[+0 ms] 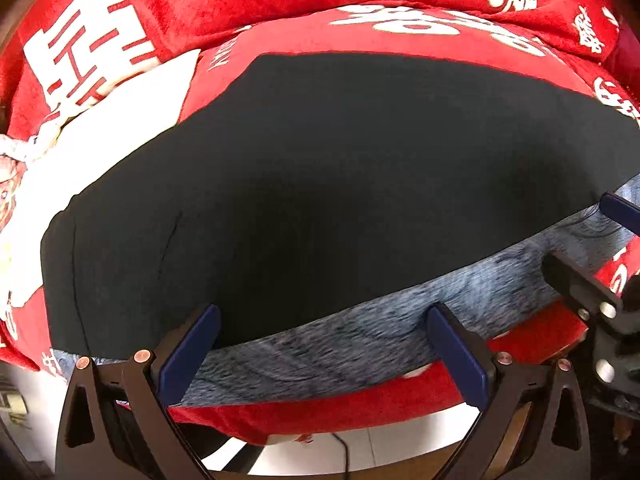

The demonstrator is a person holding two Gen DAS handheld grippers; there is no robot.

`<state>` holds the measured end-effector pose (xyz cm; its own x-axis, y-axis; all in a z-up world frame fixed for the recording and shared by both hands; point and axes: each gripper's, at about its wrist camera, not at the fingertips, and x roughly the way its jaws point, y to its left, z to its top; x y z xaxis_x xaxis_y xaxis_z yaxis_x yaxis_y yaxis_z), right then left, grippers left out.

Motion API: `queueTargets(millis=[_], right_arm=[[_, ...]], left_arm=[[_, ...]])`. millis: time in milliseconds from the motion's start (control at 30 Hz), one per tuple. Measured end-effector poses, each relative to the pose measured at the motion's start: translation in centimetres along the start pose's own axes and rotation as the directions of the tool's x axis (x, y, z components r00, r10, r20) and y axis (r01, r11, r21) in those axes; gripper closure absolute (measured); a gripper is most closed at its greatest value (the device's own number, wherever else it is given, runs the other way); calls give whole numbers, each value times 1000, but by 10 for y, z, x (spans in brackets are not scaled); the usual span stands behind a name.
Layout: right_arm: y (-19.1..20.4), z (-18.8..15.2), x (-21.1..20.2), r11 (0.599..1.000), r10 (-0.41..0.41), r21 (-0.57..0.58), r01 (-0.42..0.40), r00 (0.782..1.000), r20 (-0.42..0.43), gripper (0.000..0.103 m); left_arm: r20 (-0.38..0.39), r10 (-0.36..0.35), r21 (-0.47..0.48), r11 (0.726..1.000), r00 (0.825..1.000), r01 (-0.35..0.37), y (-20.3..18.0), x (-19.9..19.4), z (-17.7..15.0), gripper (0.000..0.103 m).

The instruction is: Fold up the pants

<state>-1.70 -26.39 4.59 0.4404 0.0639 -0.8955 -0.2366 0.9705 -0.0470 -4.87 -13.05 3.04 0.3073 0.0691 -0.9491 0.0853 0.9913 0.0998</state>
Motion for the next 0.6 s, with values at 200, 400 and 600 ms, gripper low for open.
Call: queueTargets(millis=[200,400,600], right_arm=[[-55,-5,5,988,-118,96,121,992,-37,6],[-122,8,-21,944,-174,286,167,985,-1,6],[-86,78,20,967,-144,218,134,989,31,6]], left_arm=[[-28,38,-107,993,999,-41,44,-4,-18,0],[15,1,-241,970,1000,2,83,-16,0,0],[0,55,-296,954,999,-52,85,3,49,0]])
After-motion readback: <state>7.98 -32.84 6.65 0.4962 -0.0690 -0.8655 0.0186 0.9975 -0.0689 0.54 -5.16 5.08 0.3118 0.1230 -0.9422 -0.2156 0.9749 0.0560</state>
